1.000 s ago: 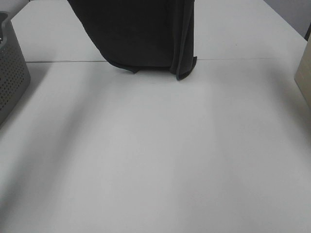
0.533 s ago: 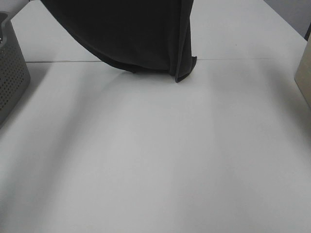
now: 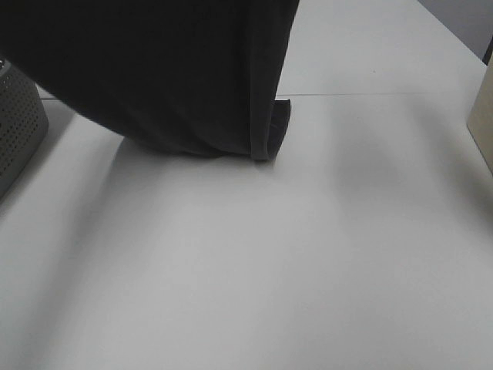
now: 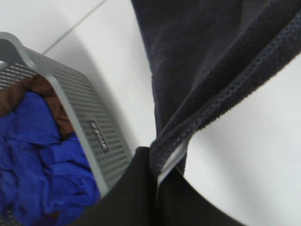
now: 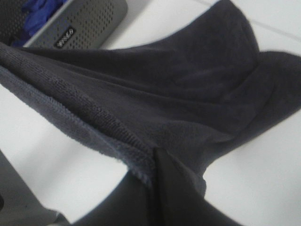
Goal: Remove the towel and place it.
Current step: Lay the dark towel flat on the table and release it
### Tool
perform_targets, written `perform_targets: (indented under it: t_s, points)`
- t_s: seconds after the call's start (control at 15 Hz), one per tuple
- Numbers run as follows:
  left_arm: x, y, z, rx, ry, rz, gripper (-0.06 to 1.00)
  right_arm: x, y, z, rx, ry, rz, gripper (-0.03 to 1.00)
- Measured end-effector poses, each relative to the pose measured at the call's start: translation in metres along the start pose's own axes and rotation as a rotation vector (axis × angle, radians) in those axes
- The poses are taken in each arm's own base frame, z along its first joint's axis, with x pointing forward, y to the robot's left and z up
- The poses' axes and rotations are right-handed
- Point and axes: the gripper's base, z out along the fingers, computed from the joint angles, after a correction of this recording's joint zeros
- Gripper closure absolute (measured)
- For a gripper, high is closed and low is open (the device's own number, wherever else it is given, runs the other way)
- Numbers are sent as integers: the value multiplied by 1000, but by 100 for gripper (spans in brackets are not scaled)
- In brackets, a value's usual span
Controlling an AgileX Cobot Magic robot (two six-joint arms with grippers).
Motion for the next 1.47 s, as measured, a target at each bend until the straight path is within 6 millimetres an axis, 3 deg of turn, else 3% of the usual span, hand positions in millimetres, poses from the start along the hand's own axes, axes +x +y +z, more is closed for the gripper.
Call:
perform_targets:
  t_s: [0.27, 0.33, 0.47, 0.67, 0.87, 1.33, 1.47]
  points:
    - [47, -40, -3, 209, 16, -97, 94, 74, 10, -6, 12, 169, 61, 96]
    - [61, -53, -4, 274, 20, -125, 94, 104, 15, -12, 17, 213, 72, 96]
    - [79, -71, 2, 383, 36, -168, 94, 128, 18, -19, 47, 238, 66, 96]
    - [93, -82, 15, 454, 85, -199, 94, 150, 21, -22, 53, 263, 90, 96]
    - [106, -98, 26, 530, 131, -224, 94, 178, 23, -20, 69, 303, 227, 96]
    - [142, -168, 37, 641, 336, -169, 94, 256, 31, -18, 89, 389, 440, 96]
    - [151, -179, 40, 642, 392, -155, 94, 275, 37, -17, 52, 394, 506, 96]
